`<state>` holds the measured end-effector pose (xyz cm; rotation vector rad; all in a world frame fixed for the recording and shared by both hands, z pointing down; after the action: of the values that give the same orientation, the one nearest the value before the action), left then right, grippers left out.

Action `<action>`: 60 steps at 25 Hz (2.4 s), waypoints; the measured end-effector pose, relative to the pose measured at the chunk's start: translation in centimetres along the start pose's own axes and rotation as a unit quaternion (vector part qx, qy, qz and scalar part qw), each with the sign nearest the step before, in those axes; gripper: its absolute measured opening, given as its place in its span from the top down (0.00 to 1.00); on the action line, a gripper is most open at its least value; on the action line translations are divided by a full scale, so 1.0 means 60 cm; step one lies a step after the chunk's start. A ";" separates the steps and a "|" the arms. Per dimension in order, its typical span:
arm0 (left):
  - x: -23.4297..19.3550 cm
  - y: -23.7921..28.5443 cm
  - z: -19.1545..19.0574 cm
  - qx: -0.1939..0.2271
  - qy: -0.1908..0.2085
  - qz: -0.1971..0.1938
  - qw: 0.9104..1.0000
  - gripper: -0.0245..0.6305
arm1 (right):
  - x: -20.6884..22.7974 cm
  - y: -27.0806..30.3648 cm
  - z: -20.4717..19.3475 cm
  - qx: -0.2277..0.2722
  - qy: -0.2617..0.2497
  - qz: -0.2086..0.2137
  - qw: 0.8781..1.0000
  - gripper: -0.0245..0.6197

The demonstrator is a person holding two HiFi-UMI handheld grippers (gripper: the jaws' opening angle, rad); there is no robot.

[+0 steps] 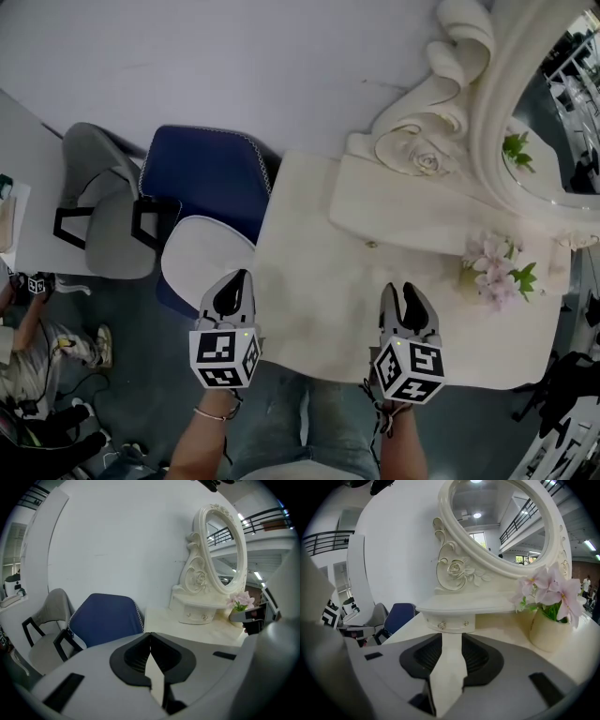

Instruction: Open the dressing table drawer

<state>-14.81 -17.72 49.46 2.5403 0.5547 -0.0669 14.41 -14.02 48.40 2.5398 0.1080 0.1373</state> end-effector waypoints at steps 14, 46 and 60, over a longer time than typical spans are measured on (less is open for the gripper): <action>-0.056 -0.013 -0.027 -0.011 -0.019 0.040 0.999 0.93 | -0.032 0.052 -0.003 -0.007 -0.013 0.004 1.000 0.75; -0.156 0.007 -0.040 -0.024 -0.046 0.064 0.997 0.93 | -0.074 0.135 0.010 -0.017 -0.027 -0.057 0.998 0.73; -0.163 0.017 -0.041 -0.026 -0.052 0.063 0.996 0.93 | -0.073 0.148 0.019 -0.011 -0.024 -0.072 0.997 0.75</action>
<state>-23.49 -20.88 53.61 2.4976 0.3495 -0.1360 10.61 -22.44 52.15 2.5021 0.2692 0.0215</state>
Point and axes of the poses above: the fingertips, and each gripper's own axes: y forward along the fingers, x to its right, z out of its top, the point moved 5 cm from there along -y, backward along the fingers, and after that the axes turned 7 degrees about -z, right-handed, at the moved point
